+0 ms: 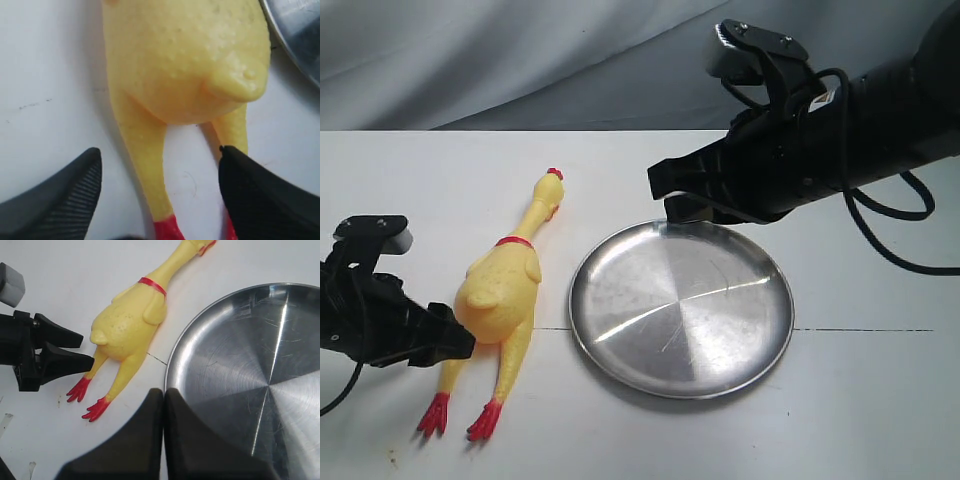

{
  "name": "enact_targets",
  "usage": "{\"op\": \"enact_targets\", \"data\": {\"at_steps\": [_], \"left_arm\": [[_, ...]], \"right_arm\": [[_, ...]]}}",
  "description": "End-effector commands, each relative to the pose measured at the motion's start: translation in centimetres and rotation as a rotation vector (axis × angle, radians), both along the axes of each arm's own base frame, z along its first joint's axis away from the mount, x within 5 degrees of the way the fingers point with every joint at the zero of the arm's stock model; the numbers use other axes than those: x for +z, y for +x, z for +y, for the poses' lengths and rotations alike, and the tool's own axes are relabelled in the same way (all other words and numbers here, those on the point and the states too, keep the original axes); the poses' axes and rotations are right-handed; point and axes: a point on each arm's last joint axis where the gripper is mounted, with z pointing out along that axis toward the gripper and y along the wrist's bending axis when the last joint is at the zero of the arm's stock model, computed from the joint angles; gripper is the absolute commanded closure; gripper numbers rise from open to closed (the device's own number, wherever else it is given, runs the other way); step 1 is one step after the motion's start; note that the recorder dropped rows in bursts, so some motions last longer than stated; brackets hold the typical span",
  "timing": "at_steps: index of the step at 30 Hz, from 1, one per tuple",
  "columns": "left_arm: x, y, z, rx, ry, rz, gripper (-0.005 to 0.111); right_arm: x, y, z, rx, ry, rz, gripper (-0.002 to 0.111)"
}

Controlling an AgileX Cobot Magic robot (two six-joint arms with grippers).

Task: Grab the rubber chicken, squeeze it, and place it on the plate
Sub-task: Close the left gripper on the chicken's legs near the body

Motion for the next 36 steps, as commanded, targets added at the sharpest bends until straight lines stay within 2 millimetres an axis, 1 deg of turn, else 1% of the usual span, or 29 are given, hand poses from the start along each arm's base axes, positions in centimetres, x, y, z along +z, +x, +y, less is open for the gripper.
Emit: {"op": "enact_targets", "data": {"at_steps": [1, 6, 12, 25, 32, 36], "left_arm": [[-0.6, 0.2, -0.1, -0.013, 0.008, 0.008, 0.043], [-1.4, 0.2, -0.1, -0.028, 0.012, 0.029, 0.043], [-1.9, 0.6, -0.2, -0.048, 0.015, 0.002, 0.043], [-1.9, 0.8, 0.0, -0.084, 0.046, -0.042, 0.043], [-1.8, 0.8, -0.1, -0.101, 0.047, -0.045, 0.047], [-1.8, 0.8, -0.1, -0.097, 0.041, -0.045, 0.047]], "right_arm": [[0.2, 0.1, 0.2, 0.0, 0.007, -0.011, 0.108], [0.2, 0.1, 0.2, -0.002, 0.011, -0.009, 0.108], [0.2, 0.1, 0.2, -0.003, 0.013, -0.007, 0.108], [0.2, 0.0, 0.3, -0.005, 0.025, 0.002, 0.108], [0.2, 0.0, 0.3, -0.005, 0.025, 0.002, 0.108], [0.2, 0.0, 0.3, -0.006, 0.026, 0.003, 0.108]]}}
